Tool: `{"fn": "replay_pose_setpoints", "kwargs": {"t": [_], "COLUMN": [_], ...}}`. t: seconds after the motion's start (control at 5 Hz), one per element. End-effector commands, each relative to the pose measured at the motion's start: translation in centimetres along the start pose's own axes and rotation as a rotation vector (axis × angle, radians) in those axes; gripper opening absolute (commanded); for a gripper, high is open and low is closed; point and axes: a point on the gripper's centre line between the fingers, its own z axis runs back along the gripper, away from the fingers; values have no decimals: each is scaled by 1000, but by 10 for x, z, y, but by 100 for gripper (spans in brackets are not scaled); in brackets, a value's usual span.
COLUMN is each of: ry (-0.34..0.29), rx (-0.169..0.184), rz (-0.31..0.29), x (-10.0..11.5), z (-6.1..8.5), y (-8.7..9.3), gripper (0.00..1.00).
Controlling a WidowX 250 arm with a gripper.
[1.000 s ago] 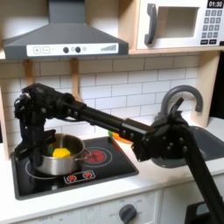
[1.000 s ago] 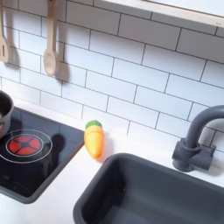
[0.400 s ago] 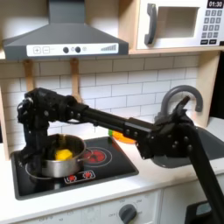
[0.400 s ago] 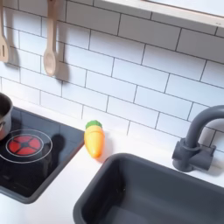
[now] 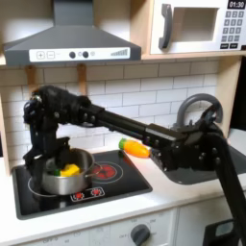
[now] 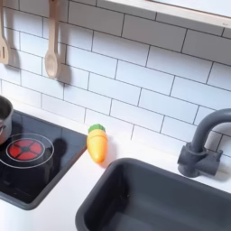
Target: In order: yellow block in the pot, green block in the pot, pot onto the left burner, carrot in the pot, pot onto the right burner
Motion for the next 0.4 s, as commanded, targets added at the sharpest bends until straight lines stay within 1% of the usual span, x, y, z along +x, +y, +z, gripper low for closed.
{"fn": "replay_pose_setpoints", "kwargs": {"t": [0.0, 0.2], "ry": [-71, -70], "rx": [-12, -30], "rz": [-66, -76], "x": [-10, -19], "z": [29, 35], "y": [-19, -32], "gripper": [100, 100]}}
